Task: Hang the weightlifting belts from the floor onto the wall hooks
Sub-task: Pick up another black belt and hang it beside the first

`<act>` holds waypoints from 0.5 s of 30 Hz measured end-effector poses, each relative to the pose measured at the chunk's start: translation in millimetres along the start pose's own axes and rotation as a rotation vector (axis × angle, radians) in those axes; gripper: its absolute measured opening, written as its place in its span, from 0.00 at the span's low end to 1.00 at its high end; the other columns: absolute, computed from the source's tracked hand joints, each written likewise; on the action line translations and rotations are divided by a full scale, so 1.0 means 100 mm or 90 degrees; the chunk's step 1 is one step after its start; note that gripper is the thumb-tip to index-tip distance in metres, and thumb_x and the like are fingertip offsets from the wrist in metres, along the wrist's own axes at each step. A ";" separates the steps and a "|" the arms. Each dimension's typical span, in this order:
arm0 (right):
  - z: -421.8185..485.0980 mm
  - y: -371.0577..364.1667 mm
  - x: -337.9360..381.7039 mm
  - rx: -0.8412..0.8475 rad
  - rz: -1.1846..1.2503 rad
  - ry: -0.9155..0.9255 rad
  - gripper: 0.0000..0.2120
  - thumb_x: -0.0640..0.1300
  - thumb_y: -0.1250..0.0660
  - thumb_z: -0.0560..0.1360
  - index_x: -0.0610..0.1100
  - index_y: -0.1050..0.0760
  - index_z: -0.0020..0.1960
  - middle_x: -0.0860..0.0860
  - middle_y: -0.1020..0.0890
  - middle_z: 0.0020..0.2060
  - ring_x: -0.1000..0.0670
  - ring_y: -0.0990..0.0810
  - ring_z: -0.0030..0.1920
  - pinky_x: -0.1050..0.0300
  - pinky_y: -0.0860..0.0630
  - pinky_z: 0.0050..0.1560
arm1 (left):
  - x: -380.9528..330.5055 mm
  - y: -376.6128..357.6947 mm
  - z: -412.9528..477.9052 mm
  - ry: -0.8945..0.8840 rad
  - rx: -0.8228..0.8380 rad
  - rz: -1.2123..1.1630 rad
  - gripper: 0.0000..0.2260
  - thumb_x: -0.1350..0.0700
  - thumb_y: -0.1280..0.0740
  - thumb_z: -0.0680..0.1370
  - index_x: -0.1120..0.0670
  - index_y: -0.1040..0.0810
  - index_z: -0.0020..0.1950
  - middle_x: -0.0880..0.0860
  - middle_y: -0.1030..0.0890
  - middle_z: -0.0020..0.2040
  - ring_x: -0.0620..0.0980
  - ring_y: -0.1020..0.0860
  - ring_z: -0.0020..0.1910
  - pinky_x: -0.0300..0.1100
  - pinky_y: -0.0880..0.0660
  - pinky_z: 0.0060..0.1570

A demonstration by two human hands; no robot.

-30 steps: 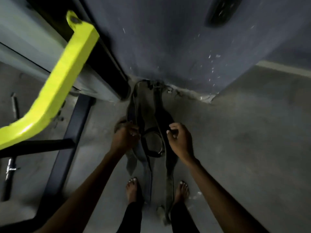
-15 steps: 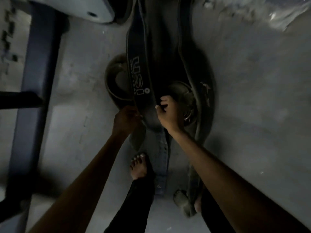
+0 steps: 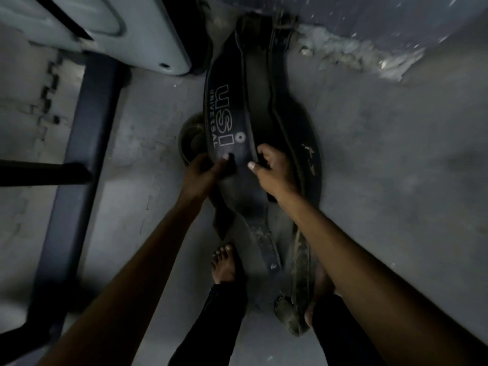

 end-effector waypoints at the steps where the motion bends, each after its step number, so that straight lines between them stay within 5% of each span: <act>1: -0.10 0.14 0.19 -0.006 0.006 0.017 0.07 0.41 0.29 0.75 0.46 0.21 0.53 0.54 0.18 0.46 0.52 0.20 0.50 0.50 0.21 0.55 | -0.25 -0.01 -0.12 -0.007 0.014 -0.048 0.23 0.41 0.28 0.75 0.53 0.21 0.64 0.51 0.16 0.57 0.44 0.16 0.52 0.42 0.18 0.51; 5: -0.53 0.80 0.97 -0.060 0.074 0.071 0.06 0.42 0.31 0.71 0.43 0.22 0.48 0.47 0.14 0.46 0.45 0.16 0.49 0.42 0.19 0.56 | -1.28 -0.05 -0.66 -0.094 0.051 -0.123 0.14 0.54 0.30 0.80 0.63 0.20 0.60 0.55 0.14 0.47 0.47 0.14 0.42 0.40 0.18 0.40; 8: -0.97 1.37 1.61 -0.095 0.145 0.050 0.07 0.37 0.31 0.75 0.38 0.21 0.53 0.38 0.15 0.50 0.37 0.16 0.53 0.37 0.20 0.60 | -2.02 -0.05 -1.19 -0.133 0.100 -0.145 0.13 0.57 0.29 0.79 0.62 0.20 0.61 0.54 0.13 0.47 0.51 0.14 0.46 0.49 0.16 0.49; 11: -1.53 1.92 2.32 -0.100 0.215 0.070 0.08 0.31 0.34 0.78 0.41 0.19 0.53 0.39 0.14 0.50 0.46 0.15 0.48 0.46 0.17 0.56 | -2.78 -0.02 -1.87 -0.206 0.111 -0.158 0.14 0.58 0.29 0.79 0.61 0.20 0.63 0.59 0.15 0.56 0.52 0.15 0.52 0.48 0.18 0.52; 15: -2.34 2.56 3.23 -0.076 0.241 0.143 0.11 0.30 0.35 0.79 0.43 0.20 0.54 0.48 0.15 0.44 0.56 0.16 0.41 0.62 0.20 0.46 | -3.63 0.11 -2.90 -0.316 0.086 -0.146 0.13 0.59 0.29 0.78 0.62 0.19 0.62 0.53 0.15 0.50 0.40 0.15 0.42 0.32 0.21 0.42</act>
Point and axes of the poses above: each hand's wrist, its own z-axis towards the middle knuckle, its own y-axis out of the back of the hand, x = y × z, the point moved 4 cm from there along z, towards the middle knuckle
